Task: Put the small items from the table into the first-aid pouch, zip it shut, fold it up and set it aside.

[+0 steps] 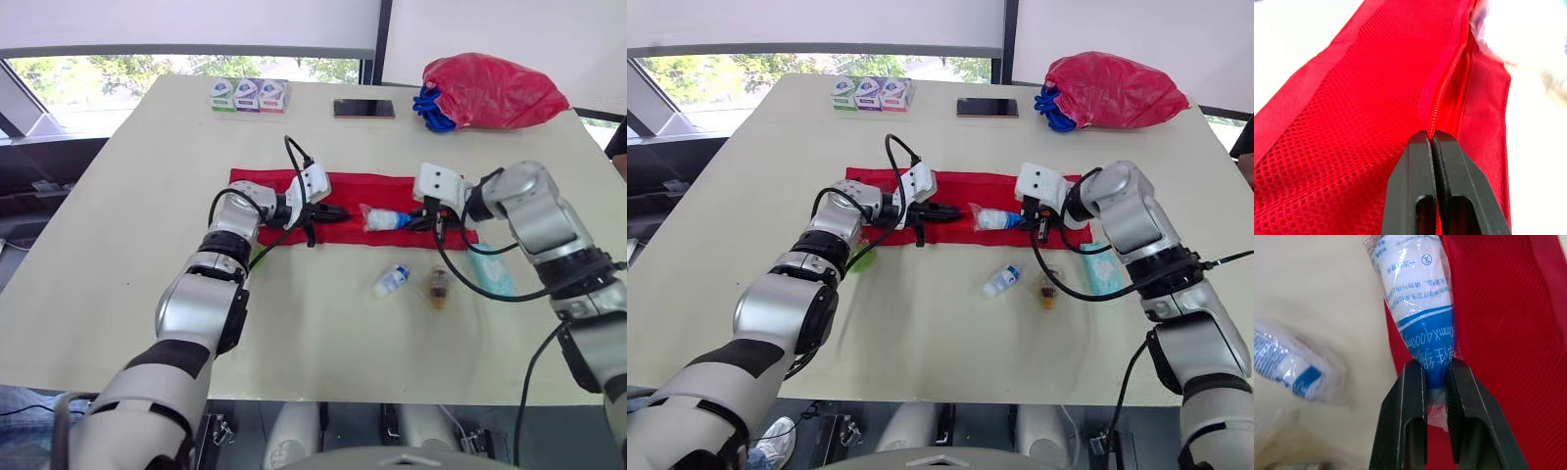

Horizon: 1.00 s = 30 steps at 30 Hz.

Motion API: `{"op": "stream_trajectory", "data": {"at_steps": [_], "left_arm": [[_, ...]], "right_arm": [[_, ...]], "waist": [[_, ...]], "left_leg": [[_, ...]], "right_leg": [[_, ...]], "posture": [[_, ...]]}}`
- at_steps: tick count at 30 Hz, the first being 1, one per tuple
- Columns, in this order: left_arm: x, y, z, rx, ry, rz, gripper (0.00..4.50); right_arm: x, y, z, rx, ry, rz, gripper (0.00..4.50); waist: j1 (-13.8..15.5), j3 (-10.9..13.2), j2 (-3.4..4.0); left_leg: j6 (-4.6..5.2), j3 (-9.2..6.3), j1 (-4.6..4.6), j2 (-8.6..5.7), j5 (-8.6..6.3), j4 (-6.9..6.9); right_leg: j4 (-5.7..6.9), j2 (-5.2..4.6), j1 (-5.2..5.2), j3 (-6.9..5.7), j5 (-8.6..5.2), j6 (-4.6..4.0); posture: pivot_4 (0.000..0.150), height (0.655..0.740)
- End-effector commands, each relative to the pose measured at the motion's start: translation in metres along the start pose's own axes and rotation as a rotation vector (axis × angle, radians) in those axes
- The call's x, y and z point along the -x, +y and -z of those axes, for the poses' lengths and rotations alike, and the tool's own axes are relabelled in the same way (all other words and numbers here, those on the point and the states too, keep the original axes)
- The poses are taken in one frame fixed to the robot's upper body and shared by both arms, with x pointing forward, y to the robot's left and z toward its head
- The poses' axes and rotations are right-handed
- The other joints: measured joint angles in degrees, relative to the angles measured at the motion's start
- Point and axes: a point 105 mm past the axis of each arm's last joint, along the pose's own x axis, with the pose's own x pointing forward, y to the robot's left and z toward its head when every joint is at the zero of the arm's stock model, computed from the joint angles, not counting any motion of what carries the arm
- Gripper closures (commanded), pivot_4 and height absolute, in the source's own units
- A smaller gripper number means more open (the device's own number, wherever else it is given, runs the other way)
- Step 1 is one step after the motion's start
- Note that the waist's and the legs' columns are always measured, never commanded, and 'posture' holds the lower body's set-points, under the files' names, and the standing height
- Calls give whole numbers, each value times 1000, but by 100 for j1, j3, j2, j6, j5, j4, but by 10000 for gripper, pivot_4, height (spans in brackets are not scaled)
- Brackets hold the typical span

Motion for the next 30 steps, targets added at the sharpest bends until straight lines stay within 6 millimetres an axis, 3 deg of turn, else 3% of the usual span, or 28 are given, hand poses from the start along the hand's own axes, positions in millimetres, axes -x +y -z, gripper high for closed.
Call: {"op": "stream_trajectory", "data": {"at_steps": [1, 13, 19, 30], "left_arm": [[-8, 2, -24, -43, -60, 2, 45000], [-37, -15, -25, -28, -65, 13, 45000], [-36, -26, -21, -33, -65, 33, 45000], [-43, -39, -26, -27, -88, 58, 45000]], "right_arm": [[16, 0, 3, 7, 76, 105, 44975], [3, 15, 10, -99, 147, 226, 44975], [-9, 1, 18, -180, 175, 343, 44975], [-36, 4, -15, -335, 93, 379, 44975]], "waist": [[8, 0, 0], [-10, -1, 0], [-9, -2, 1], [-8, -6, 4]], "left_leg": [[1, -2, 0, 0, -1, 1], [9, -5, 2, -1, -5, 2], [5, -5, 5, 0, -3, 0], [2, -5, 6, -1, -1, 0]], "right_leg": [[1, 0, 0, -1, 0, 0], [5, -1, 0, 0, 0, 0], [6, 0, 0, 1, 0, 0], [8, 0, 1, 1, 0, -1]], "posture": [[1500, 7400], [1500, 7400], [1500, 7400], [1500, 7400]]}}
